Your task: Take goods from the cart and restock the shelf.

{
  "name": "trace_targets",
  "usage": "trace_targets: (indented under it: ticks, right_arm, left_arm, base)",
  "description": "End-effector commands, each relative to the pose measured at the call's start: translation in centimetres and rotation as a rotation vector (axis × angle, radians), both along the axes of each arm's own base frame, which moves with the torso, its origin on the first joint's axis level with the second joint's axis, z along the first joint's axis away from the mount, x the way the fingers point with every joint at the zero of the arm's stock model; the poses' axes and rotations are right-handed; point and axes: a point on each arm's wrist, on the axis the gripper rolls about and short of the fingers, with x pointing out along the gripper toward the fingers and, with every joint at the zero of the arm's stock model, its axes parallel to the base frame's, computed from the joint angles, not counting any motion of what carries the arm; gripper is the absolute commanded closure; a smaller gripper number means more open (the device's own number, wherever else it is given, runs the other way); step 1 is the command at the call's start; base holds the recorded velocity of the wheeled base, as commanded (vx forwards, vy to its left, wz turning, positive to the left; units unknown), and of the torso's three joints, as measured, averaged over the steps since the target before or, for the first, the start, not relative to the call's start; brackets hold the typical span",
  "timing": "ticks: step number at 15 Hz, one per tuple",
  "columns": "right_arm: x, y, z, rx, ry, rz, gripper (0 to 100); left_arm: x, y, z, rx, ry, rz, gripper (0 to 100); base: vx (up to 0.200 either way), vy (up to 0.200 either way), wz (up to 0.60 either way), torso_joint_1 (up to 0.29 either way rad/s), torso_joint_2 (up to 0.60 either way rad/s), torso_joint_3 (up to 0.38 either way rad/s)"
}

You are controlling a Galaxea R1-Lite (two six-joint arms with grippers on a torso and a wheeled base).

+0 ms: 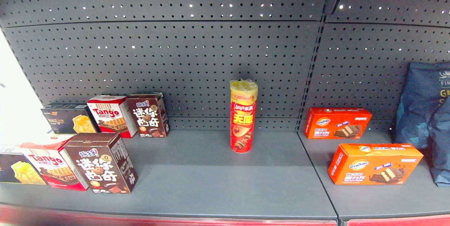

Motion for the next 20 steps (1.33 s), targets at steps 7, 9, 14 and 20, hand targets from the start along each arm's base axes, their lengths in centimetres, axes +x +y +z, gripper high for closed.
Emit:
trace_targets:
  ticks: [7, 9, 14, 20]
  right_arm:
    - [0.00, 0.00, 0.00, 0.001, 0.001, 0.000, 0]
    - [0.00, 0.00, 0.00, 0.001, 0.001, 0.000, 0]
    - [0.00, 0.00, 0.00, 0.001, 0.001, 0.000, 0]
    - [0.00, 0.00, 0.00, 0.001, 0.001, -0.003, 0]
  left_arm:
    - [0.00, 0.00, 0.00, -0.002, -0.001, 0.001, 0]
    - [0.00, 0.00, 0.00, -0.002, -0.001, 0.001, 0]
    - [0.00, 0.00, 0.00, -0.002, -0.001, 0.001, 0]
    - [0.00, 0.00, 0.00, -0.002, -0.001, 0.001, 0]
  base:
    - [0.000, 0.000, 0.00, 0.000, 0.00, 0.000]
    - [0.000, 0.000, 0.00, 0.000, 0.00, 0.000]
    - [0.000, 0.000, 0.48, 0.002, 0.00, -0.001]
    - [0.000, 0.000, 0.60, 0.005, 0.00, 0.001]
